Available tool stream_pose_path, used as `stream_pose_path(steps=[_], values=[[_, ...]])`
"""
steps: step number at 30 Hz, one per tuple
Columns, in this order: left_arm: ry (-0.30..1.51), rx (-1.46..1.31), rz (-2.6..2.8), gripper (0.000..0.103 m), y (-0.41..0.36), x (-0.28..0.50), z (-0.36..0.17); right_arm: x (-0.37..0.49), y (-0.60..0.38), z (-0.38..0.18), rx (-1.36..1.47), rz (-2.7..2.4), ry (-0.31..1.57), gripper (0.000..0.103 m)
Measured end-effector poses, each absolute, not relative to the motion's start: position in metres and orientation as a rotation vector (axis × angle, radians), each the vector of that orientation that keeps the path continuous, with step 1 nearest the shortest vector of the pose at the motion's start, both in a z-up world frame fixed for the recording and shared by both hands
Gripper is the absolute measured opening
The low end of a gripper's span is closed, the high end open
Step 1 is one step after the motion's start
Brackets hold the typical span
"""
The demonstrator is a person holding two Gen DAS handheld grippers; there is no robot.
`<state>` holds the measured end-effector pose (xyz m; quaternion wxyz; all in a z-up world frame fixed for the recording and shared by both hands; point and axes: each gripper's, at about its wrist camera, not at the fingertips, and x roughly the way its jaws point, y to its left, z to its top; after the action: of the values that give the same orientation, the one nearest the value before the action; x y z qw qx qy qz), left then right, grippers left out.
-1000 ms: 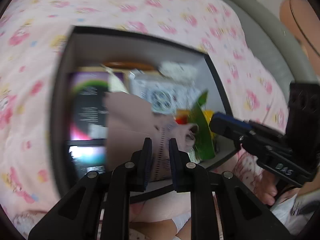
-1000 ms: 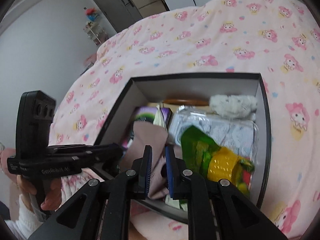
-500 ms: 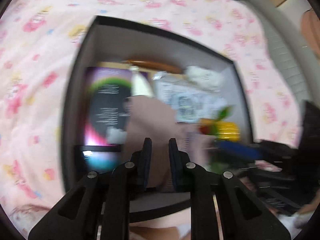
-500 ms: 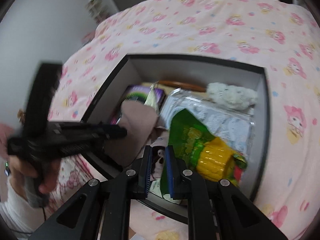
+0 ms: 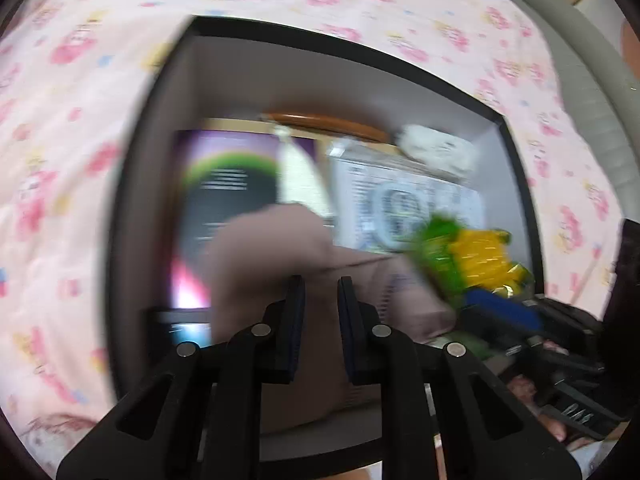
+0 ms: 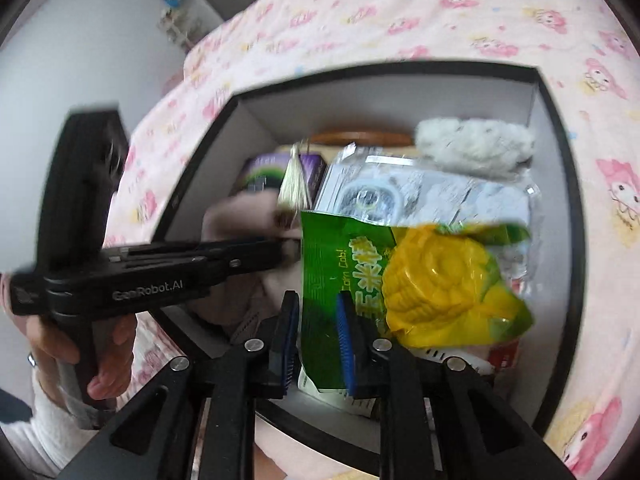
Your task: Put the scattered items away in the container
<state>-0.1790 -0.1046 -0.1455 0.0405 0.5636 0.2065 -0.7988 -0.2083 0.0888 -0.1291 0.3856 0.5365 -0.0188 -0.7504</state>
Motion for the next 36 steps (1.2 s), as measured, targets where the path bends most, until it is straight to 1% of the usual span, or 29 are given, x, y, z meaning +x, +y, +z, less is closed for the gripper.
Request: stream_pose_path(steps=[1,3,5,6,10,12,13,14,18,22,23,25,26,27,28,29,31,32,33,35,36], values=[[0.622,1.703,-2.445,0.016,-0.108,-0.176,-0.141,-0.208,0.090,-0.126,1.352,-1.927,-0.048,0.016],[0.691,1.672,-2.502,0.016,-0.112,-0.170,-0.134,-0.203,0.090,-0.122,1.323,-1.965,-0.012,0.016],[0.769,1.690,-2.582,0.023,-0.110,-0.167,-0.130,-0.199,0.084,-0.120,1.311,-1.958,0.022,0.016],[0.797,1.706,-2.598,0.024,-0.110,-0.167,-0.130,-0.198,0.082,-0.121,1.318,-1.937,0.024,0.016],[0.728,1.759,-2.502,0.024,-0.113,-0.167,-0.145,-0.194,0.072,-0.131,1.365,-1.872,0.059,0.016],[0.794,1.753,-2.483,0.023,-0.122,-0.163,-0.149,-0.194,0.066,-0.138,1.380,-1.876,0.101,0.016],[0.797,1.742,-2.484,0.023,-0.124,-0.162,-0.148,-0.195,0.065,-0.141,1.392,-1.876,0.100,0.019],[0.781,1.732,-2.487,0.023,-0.125,-0.159,-0.145,-0.197,0.065,-0.144,1.410,-1.875,0.085,0.022],[0.708,1.716,-2.507,0.023,-0.116,-0.154,-0.148,-0.199,0.066,-0.149,1.433,-1.891,0.072,0.023],[0.748,1.681,-2.510,0.023,-0.113,-0.163,-0.158,-0.195,0.063,-0.149,1.419,-1.912,0.111,0.024],[0.720,1.643,-2.516,0.023,-0.112,-0.159,-0.151,-0.195,0.064,-0.149,1.416,-1.917,0.107,0.024],[0.575,1.547,-2.563,0.025,-0.099,-0.157,-0.137,-0.192,0.067,-0.143,1.403,-1.940,0.110,0.024],[0.513,1.487,-2.594,0.029,-0.095,-0.151,-0.127,-0.189,0.070,-0.138,1.396,-1.959,0.107,0.024],[0.498,1.443,-2.622,0.032,-0.092,-0.148,-0.121,-0.187,0.073,-0.133,1.381,-1.981,0.098,0.024],[0.500,1.398,-2.651,0.042,-0.091,-0.144,-0.112,-0.184,0.077,-0.126,1.363,-2.006,0.094,0.025],[0.504,1.358,-2.673,0.055,-0.091,-0.141,-0.105,-0.180,0.080,-0.119,1.343,-2.048,0.099,0.030],[0.491,1.256,-2.703,0.068,-0.091,-0.135,-0.087,-0.171,0.090,-0.101,1.293,-2.146,0.106,0.037],[0.476,1.205,-2.703,0.073,-0.092,-0.133,-0.079,-0.169,0.096,-0.090,1.269,-2.185,0.102,0.041],[0.454,1.155,-2.699,0.074,-0.092,-0.131,-0.071,-0.166,0.100,-0.080,1.246,-2.221,0.095,0.044],[0.431,1.099,-2.699,0.085,-0.092,-0.132,-0.055,-0.158,0.109,-0.058,1.193,-2.284,0.076,0.058],[0.431,1.080,-2.709,0.087,-0.091,-0.131,-0.047,-0.158,0.102,-0.051,1.176,-2.307,0.073,0.062]])
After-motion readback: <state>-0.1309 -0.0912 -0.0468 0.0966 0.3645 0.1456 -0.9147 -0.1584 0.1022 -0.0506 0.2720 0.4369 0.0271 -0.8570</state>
